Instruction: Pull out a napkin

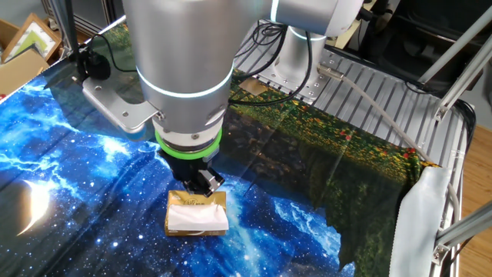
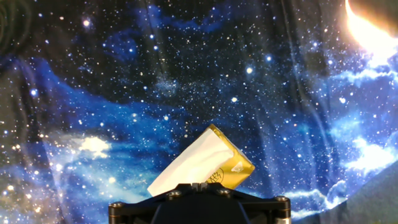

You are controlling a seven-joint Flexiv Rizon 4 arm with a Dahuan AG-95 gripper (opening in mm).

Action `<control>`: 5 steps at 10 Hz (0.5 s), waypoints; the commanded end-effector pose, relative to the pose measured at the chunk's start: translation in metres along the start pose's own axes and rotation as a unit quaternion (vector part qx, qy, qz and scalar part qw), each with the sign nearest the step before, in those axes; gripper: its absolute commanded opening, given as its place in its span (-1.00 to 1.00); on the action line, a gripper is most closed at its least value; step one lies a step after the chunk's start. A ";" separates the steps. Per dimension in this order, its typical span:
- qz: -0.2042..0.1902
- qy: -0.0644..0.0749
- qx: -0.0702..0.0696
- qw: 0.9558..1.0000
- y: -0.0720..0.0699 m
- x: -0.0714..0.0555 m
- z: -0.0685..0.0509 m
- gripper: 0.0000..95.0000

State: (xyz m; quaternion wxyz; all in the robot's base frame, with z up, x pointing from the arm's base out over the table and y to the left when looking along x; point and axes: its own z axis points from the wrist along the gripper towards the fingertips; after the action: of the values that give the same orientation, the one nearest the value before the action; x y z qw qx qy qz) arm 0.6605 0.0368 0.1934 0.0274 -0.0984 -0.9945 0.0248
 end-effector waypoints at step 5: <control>0.032 -0.020 0.043 0.998 0.001 0.001 0.002 -0.60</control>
State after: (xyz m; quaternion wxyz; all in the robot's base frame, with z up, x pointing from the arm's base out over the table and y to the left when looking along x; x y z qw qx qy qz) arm 0.6601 0.0385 0.1919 0.0149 -0.1215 -0.9907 0.0592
